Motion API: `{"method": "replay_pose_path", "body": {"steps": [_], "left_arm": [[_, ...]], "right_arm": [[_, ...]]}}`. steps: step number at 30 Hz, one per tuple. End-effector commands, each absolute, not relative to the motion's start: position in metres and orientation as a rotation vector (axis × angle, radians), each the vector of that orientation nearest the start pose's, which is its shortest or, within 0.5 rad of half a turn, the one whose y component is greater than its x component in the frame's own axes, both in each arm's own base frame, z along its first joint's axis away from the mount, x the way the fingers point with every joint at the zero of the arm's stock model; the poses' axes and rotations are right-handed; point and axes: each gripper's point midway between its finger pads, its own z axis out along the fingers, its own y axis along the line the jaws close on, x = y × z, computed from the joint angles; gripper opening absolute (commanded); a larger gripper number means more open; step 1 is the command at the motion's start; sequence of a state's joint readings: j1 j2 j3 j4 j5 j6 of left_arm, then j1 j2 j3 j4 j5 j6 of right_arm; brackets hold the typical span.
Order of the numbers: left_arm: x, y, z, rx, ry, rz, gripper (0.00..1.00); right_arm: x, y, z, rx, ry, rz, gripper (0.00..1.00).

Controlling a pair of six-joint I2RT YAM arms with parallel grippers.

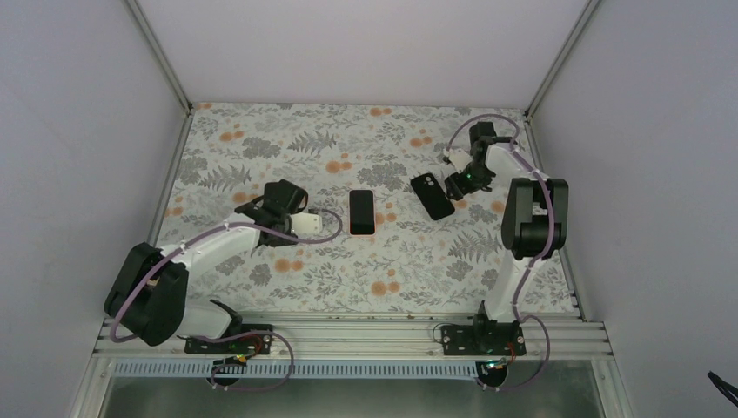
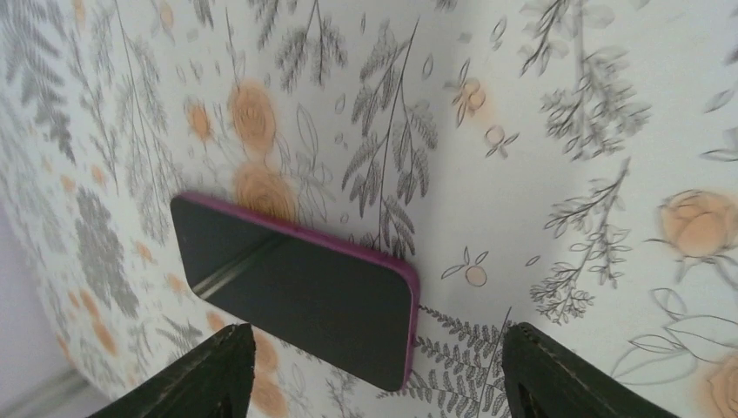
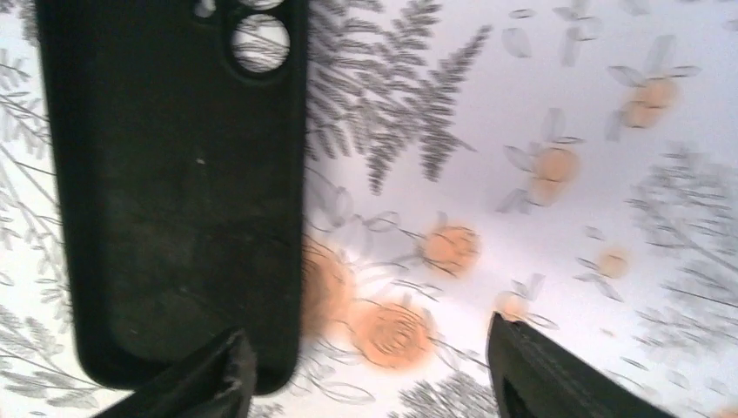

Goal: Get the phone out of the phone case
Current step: Place the phone at the center of the board, then adjust the phone at the center of the board.

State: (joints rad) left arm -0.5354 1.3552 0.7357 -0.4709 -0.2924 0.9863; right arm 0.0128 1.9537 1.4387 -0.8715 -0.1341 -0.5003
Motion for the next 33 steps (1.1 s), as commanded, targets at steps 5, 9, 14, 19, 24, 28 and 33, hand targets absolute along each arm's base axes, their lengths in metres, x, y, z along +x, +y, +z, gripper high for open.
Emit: {"method": "replay_pose_path", "body": {"steps": [5,9,14,19,24,28,33], "left_arm": [[0.288,-0.183,0.149,1.639,2.024,0.052,0.91],[0.327,-0.206,0.169,1.487,2.018,0.024,0.61],[0.367,-0.224,0.120,1.424,2.174,0.001,0.02],[0.391,-0.232,0.068,1.387,2.336,0.026,0.02],[0.404,-0.242,0.049,1.389,2.390,0.004,0.02],[0.405,-0.253,0.036,1.399,2.426,-0.074,0.02],[0.402,-0.262,0.020,1.423,2.464,-0.150,0.02]], "right_arm": [[0.397,0.030,0.119,-0.883,2.621,-0.057,0.75],[0.368,0.079,0.125,-1.059,2.519,0.101,0.25],[0.329,0.145,0.115,-1.246,2.342,0.234,0.04],[0.307,0.181,0.112,-1.366,2.181,0.257,0.04],[0.306,0.203,0.108,-1.409,2.108,0.271,0.04],[0.305,0.213,0.076,-1.468,2.140,0.244,0.04],[0.307,0.229,0.052,-1.504,2.112,0.221,0.04]]}}
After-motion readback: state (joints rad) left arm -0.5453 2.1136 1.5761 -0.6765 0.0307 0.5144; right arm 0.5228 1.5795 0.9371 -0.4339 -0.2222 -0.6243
